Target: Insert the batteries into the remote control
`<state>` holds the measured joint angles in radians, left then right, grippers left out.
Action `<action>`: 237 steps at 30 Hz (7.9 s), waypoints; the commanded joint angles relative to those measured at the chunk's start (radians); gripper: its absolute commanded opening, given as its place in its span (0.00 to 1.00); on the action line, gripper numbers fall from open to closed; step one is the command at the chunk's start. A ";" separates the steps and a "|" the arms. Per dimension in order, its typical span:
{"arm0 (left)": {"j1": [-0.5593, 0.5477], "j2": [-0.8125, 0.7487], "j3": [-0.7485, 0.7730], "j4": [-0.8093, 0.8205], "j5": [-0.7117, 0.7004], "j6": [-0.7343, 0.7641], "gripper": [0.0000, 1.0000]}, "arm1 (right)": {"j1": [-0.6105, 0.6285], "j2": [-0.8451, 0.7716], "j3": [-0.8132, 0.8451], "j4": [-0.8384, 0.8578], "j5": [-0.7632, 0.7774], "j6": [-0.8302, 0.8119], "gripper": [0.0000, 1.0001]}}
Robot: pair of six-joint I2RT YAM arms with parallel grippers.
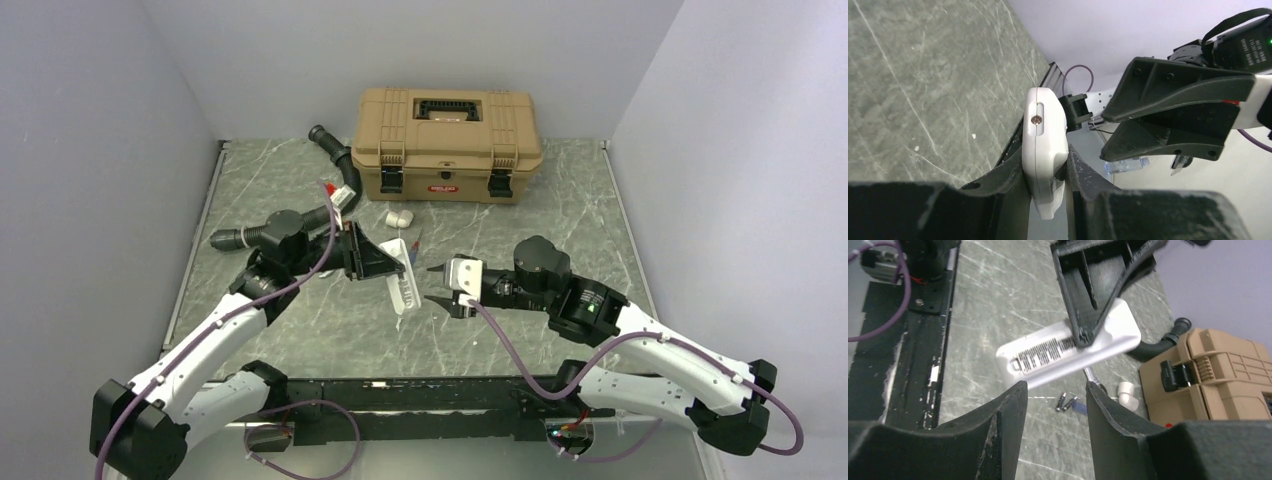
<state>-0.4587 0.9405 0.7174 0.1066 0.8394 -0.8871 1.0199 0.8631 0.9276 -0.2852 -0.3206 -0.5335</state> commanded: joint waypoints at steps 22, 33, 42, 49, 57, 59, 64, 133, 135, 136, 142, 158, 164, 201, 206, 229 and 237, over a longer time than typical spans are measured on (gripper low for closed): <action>-0.071 0.062 -0.055 0.286 -0.022 -0.210 0.00 | 0.001 0.072 0.124 -0.154 -0.197 -0.142 0.39; -0.082 0.060 -0.035 0.225 -0.021 -0.183 0.00 | 0.002 0.096 0.123 -0.139 -0.193 -0.172 0.38; -0.088 0.066 -0.035 0.220 -0.017 -0.185 0.00 | 0.002 0.107 0.121 -0.138 -0.200 -0.175 0.38; -0.092 0.074 -0.032 0.213 -0.013 -0.189 0.00 | 0.002 0.119 0.125 -0.147 -0.198 -0.187 0.37; -0.092 0.081 -0.029 0.207 -0.013 -0.193 0.00 | 0.003 0.130 0.124 -0.150 -0.196 -0.199 0.37; -0.093 0.082 -0.031 0.212 -0.012 -0.198 0.00 | 0.005 0.132 0.125 -0.152 -0.192 -0.201 0.37; -0.093 0.091 -0.036 0.217 -0.001 -0.207 0.00 | 0.011 0.139 0.132 -0.174 -0.182 -0.207 0.36; -0.096 0.118 -0.069 0.386 0.091 -0.310 0.00 | 0.048 0.138 0.111 -0.184 0.084 -0.351 0.36; -0.095 0.117 -0.070 0.385 0.090 -0.309 0.00 | 0.049 0.141 0.113 -0.177 0.090 -0.355 0.37; -0.096 0.117 -0.070 0.383 0.089 -0.308 0.00 | 0.049 0.140 0.115 -0.172 0.090 -0.356 0.37; -0.098 0.119 -0.073 0.372 0.084 -0.298 0.00 | 0.048 0.124 0.116 -0.146 0.087 -0.353 0.37; -0.116 0.127 -0.059 0.329 0.069 -0.263 0.00 | 0.049 0.103 0.117 -0.110 0.081 -0.338 0.37; -0.121 0.130 -0.061 0.310 0.063 -0.251 0.00 | 0.049 0.098 0.115 -0.093 0.073 -0.333 0.37; -0.134 0.156 -0.070 0.327 0.038 -0.270 0.00 | 0.050 0.076 0.101 -0.185 0.015 -0.290 0.43; -0.134 0.159 -0.076 0.329 0.035 -0.273 0.00 | 0.050 0.068 0.093 -0.182 0.009 -0.280 0.45; -0.134 0.164 -0.092 0.349 0.013 -0.307 0.00 | 0.049 0.070 0.073 -0.206 -0.031 -0.253 0.50; -0.134 0.178 -0.107 0.361 0.010 -0.317 0.00 | 0.049 0.072 0.066 -0.209 -0.040 -0.244 0.52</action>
<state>-0.5842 1.1183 0.6094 0.4118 0.8227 -1.1923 1.0740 0.9405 0.9974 -0.5159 -0.3473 -0.7887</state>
